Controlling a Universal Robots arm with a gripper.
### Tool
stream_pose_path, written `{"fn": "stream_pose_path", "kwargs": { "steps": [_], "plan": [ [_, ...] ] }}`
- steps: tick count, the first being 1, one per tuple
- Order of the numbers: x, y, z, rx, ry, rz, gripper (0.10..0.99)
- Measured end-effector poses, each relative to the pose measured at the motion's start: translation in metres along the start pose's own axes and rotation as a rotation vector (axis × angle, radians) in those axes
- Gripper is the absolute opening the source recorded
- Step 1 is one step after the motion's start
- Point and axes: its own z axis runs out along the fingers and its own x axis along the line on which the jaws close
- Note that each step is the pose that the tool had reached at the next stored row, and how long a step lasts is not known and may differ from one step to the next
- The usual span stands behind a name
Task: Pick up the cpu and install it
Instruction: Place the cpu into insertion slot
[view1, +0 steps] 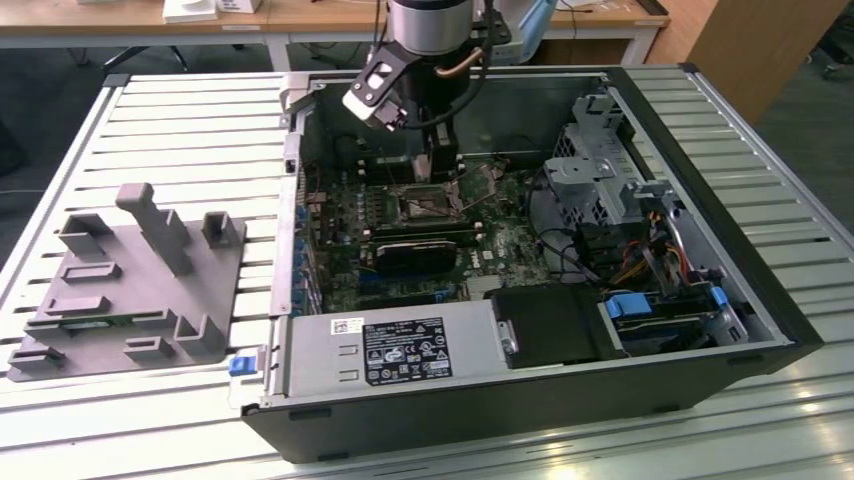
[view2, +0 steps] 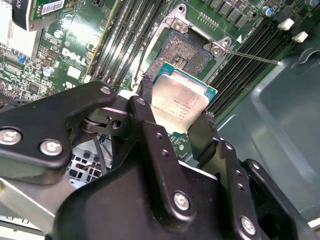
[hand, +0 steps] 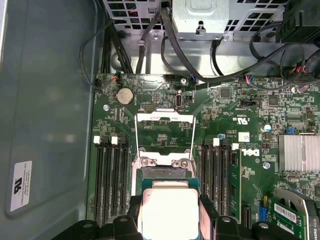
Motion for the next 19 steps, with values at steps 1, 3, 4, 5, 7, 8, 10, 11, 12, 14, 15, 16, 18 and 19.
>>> {"fn": "stream_pose_path", "kwargs": {
  "steps": [1, 3, 4, 5, 7, 8, 10, 11, 12, 14, 15, 16, 18, 19],
  "plan": [
    [0.0000, 0.0000, 0.0004, 0.000, 0.0000, 0.000, 0.537],
    [-0.0001, -0.0001, 0.0011, 0.000, -0.0001, 0.000, 0.537],
    [-0.0001, -0.0001, 0.0015, 0.000, -0.0001, 0.000, 0.537],
    [-0.0001, -0.0002, 0.0019, 0.000, 0.0000, 0.000, 0.537],
    [-0.0001, -0.0003, 0.0027, 0.000, 0.0000, 0.000, 0.537],
    [-0.0002, -0.0003, 0.0032, 0.000, 0.0000, 0.000, 0.537],
    [-0.0002, -0.0004, 0.0040, 0.000, -0.0001, 0.000, 0.537],
    [-0.0002, -0.0004, 0.0044, 0.000, 0.0000, 0.000, 0.537],
    [-0.0002, -0.0005, 0.0048, 0.000, 0.0000, 0.000, 0.537],
    [-0.0003, -0.0005, 0.0054, 0.000, -0.0001, 0.000, 0.537],
    [-0.0003, -0.0006, 0.0058, 0.000, -0.0001, 0.000, 0.537],
    [-0.0003, -0.0006, 0.0061, 0.000, 0.0000, 0.000, 0.537],
    [-0.0003, -0.0006, 0.0067, 0.000, -0.0001, 0.000, 0.537],
    [-0.0003, -0.0007, 0.0071, 0.000, 0.0000, 0.000, 0.537]
  ]
}}
